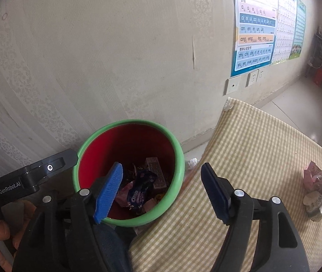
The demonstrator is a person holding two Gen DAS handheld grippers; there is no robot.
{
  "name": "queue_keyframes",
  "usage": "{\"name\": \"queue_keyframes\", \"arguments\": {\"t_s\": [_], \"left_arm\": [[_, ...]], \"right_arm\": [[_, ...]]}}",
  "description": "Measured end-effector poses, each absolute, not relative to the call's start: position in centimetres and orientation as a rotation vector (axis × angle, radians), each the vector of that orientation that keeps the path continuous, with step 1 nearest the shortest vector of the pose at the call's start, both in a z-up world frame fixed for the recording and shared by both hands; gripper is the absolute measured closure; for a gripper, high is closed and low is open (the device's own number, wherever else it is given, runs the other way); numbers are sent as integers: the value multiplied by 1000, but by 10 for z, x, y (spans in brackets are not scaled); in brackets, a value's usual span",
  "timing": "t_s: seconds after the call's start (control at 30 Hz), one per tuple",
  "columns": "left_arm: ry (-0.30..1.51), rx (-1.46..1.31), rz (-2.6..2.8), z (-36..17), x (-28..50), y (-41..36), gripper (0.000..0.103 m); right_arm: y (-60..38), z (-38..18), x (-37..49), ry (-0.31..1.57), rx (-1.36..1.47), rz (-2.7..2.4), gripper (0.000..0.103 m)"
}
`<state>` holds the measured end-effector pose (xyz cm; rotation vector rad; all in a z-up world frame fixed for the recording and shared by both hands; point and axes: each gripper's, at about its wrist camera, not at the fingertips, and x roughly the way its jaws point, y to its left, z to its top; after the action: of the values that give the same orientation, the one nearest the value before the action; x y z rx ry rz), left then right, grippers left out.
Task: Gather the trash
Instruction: 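Open both tools to drop the wrappers into the bucket, then move both open tools back toward the last pink wrapper and white carton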
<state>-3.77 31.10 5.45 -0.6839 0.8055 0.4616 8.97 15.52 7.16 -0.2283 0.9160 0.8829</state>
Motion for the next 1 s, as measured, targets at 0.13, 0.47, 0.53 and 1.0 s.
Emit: {"name": "queue_keyframes", "arguments": {"t_s": [0.13,0.47,0.53,1.0], "left_arm": [[810,-666,421,61,-28,289,6],[816,-592,297,78,-2,220,6],[820,-572,271,82,5,205,6],[865,-465,127,87,49,121,6]], "right_arm": [[128,78,91,909,-206,843,31],[40,91,97,888,-131,712,31],[21,92,100,885,-114,683,30],[-105,82,126,890,-12,454,30]]}}
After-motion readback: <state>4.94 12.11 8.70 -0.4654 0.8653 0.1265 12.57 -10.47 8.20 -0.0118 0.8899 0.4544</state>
